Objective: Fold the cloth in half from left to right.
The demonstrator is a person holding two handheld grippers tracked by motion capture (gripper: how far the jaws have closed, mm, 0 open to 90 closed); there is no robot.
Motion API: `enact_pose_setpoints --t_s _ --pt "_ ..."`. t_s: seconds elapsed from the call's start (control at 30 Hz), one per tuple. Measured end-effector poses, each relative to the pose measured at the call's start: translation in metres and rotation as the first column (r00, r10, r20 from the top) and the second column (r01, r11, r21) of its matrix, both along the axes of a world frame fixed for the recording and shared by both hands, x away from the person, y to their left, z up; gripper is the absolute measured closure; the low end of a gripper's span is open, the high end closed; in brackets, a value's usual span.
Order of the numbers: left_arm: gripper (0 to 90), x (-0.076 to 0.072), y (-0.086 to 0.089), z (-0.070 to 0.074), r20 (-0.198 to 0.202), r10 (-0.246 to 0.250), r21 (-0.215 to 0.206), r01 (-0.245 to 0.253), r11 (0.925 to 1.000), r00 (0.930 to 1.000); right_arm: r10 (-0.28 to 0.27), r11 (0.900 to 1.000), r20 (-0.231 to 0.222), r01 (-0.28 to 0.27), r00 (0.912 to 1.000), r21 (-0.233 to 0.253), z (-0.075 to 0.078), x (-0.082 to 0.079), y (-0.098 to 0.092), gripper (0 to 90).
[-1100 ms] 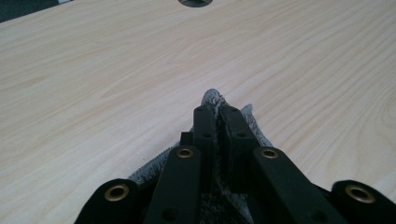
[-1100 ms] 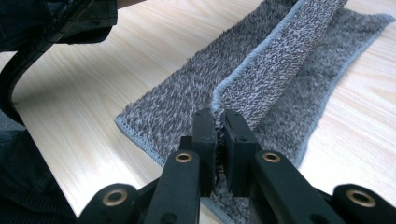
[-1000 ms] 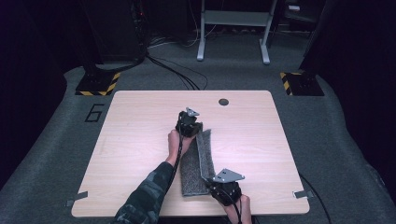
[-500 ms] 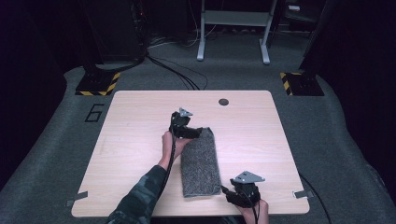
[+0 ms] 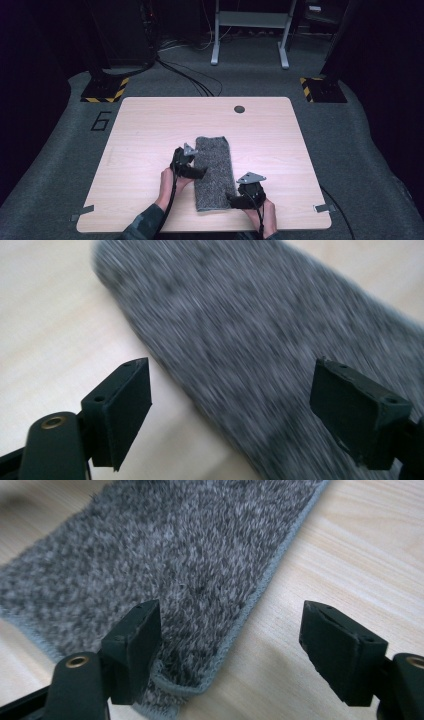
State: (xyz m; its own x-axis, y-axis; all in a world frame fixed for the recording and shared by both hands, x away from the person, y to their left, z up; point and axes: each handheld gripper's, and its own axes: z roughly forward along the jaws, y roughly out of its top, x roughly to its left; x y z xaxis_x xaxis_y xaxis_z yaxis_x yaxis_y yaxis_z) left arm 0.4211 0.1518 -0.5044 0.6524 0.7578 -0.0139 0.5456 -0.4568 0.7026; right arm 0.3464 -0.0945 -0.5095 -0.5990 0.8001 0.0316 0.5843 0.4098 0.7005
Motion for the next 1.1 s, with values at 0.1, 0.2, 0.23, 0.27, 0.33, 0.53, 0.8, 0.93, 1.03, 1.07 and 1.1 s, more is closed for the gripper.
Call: enact_pose_setpoints --t_s 0.1,0.2,0.23,0.27,0.33,0.53,0.8,0.93,1.03,1.07,1.1 --pt "15.7 -0.023 -0.001 -0.005 -0.004 -0.033 0.008 0.033 0.9994 0.9995 -0.009 1.000 -0.004 0.009 1.0000 0.009 -0.003 0.000 -0.001 23.2" --pt "15.4 -0.041 -0.003 -0.005 0.006 -0.071 0.033 0.070 0.9970 0.9975 -0.005 1.000 0.004 0.005 1.0000 -0.001 -0.003 0.000 -0.005 23.4" --pt "15.4 -0.048 -0.005 -0.005 0.008 -0.078 0.036 0.077 0.9964 0.9969 -0.004 1.000 0.010 0.004 0.9999 -0.004 -0.004 0.000 -0.006 23.5" --pt "15.3 -0.052 -0.005 -0.005 0.010 -0.094 0.052 0.094 0.9942 0.9955 -0.018 1.000 -0.002 0.018 0.9998 0.002 -0.004 -0.002 -0.005 23.6" --pt "15.1 -0.059 -0.008 -0.006 0.015 -0.104 0.071 0.103 0.9922 0.9945 -0.020 1.000 -0.002 0.020 0.9998 -0.006 -0.004 -0.004 -0.006 23.7" --pt "15.5 -0.070 -0.007 -0.012 0.019 -0.114 0.105 0.112 0.9882 0.9933 -0.012 1.000 -0.004 0.012 0.9999 -0.015 -0.009 -0.011 -0.009 24.0" --pt "15.3 -0.080 0.000 -0.014 0.016 -0.132 0.098 0.130 0.9867 0.9911 0.023 0.999 -0.016 -0.023 0.9996 -0.028 -0.010 -0.023 -0.007 25.7" --pt "15.5 -0.079 0.009 -0.009 0.031 -0.146 0.035 0.145 0.9889 0.9888 0.061 0.998 -0.005 -0.061 0.9981 -0.007 -0.007 -0.022 -0.011 25.9" --pt "15.2 -0.064 0.021 -0.001 0.040 -0.102 -0.004 0.103 0.9947 0.9940 0.046 0.998 -0.010 -0.045 0.9989 0.031 0.000 -0.014 -0.015 25.4" --pt "15.0 -0.058 0.023 0.001 0.035 -0.096 -0.003 0.096 0.9954 0.9948 0.048 0.998 0.001 -0.048 0.9989 0.033 0.004 -0.008 -0.016 25.4" --pt "14.9 -0.050 0.026 0.004 0.041 -0.074 -0.019 0.075 0.9970 0.9964 0.044 0.998 0.007 -0.045 0.9990 0.037 0.007 -0.004 -0.016 25.5"
